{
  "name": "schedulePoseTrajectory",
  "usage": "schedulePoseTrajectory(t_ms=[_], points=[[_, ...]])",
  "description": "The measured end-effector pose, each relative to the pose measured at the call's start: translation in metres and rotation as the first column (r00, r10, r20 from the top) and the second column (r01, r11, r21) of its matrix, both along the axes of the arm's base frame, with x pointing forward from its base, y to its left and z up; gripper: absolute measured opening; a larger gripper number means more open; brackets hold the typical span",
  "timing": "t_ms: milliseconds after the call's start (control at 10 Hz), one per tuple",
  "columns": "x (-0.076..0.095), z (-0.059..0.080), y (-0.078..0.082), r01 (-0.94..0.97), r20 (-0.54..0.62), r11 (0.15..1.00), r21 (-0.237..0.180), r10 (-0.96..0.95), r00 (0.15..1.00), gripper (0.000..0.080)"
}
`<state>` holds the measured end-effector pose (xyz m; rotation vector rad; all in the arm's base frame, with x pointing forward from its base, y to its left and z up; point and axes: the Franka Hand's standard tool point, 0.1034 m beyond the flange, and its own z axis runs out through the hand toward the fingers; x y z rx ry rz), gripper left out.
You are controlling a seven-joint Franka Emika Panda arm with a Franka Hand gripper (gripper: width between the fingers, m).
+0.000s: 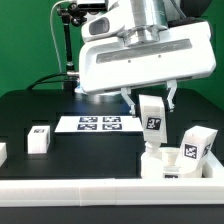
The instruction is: Assemble stool
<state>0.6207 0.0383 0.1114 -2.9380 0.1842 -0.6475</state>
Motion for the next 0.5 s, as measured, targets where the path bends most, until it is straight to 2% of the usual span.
schedulePoseTrajectory(t_ms=[500], points=[[-0.003,-0.015,0.005,-0.004,-0.011,1.000,-0.001,0.004,1.000,0.0327]])
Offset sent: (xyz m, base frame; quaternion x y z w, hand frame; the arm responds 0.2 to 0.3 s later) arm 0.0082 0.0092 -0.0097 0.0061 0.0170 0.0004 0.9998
